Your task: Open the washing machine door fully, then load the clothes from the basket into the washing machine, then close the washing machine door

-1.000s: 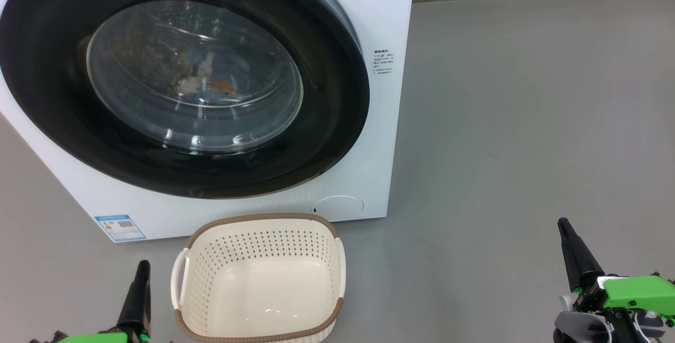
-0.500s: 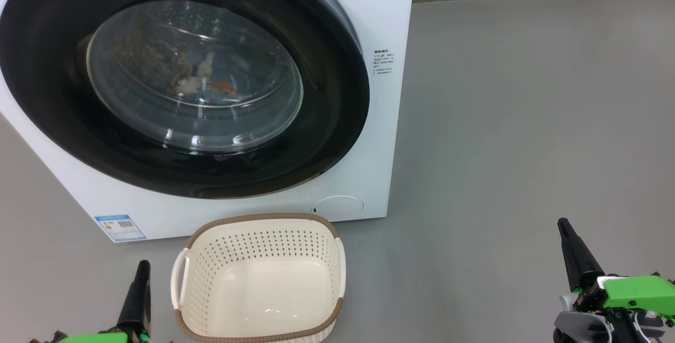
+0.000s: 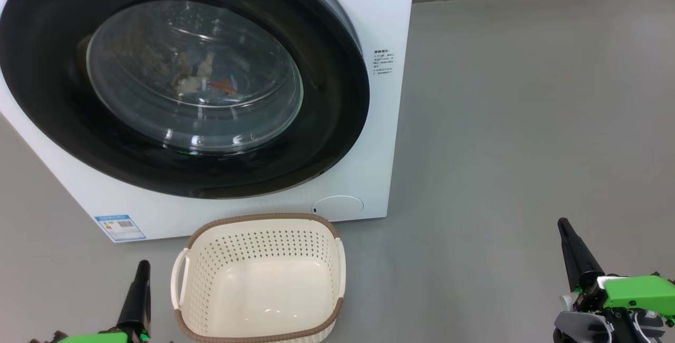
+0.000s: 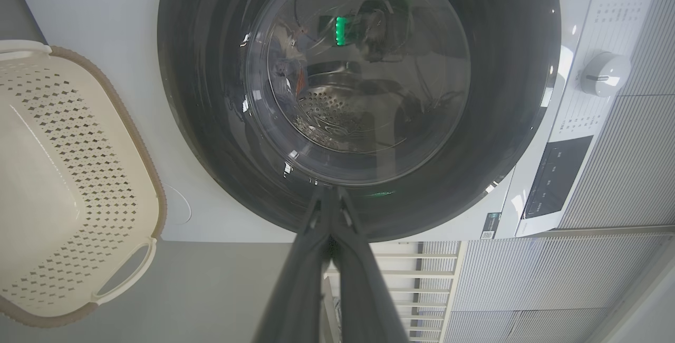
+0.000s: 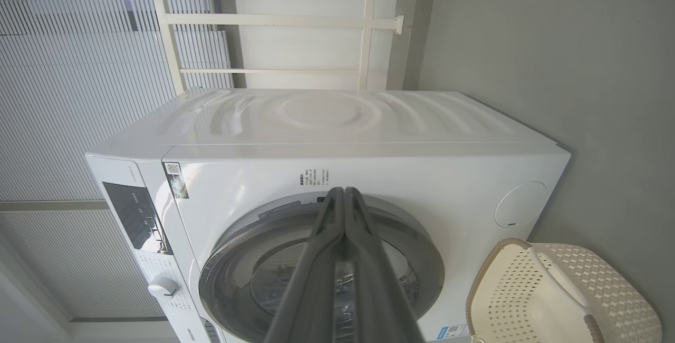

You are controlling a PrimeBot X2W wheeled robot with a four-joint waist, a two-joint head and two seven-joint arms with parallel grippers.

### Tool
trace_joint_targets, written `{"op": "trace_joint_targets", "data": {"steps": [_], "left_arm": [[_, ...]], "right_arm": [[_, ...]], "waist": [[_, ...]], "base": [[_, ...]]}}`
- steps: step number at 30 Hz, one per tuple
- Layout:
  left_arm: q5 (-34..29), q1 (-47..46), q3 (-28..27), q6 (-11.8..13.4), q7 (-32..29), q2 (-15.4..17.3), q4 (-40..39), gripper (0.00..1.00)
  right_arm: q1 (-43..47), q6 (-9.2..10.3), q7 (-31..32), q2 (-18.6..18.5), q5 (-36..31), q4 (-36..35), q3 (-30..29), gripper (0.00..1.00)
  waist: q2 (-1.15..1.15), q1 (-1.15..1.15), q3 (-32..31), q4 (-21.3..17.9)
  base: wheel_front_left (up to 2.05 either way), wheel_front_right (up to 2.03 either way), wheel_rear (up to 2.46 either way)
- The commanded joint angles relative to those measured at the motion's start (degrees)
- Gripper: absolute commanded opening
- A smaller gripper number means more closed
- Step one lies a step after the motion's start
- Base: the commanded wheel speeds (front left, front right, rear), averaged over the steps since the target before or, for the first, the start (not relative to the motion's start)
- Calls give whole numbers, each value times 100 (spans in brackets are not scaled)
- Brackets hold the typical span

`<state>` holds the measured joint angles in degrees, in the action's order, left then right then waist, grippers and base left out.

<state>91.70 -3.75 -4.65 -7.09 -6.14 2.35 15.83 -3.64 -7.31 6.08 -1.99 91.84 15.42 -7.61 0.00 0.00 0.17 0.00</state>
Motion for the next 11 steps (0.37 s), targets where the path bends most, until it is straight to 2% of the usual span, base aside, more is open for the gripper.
{"op": "trace_joint_targets", "data": {"steps": [1,11], "left_arm": [[47,-244,-187,-40,-35,53,-178,0],[47,-244,-187,-40,-35,53,-178,0]], "right_arm": [[-254,-18,40,-88,33,-140,109,0],[-254,-18,40,-88,33,-140,110,0]], "waist": [[0,0,0,0],[0,0,0,0]], "base": [[0,0,0],[0,0,0]]}}
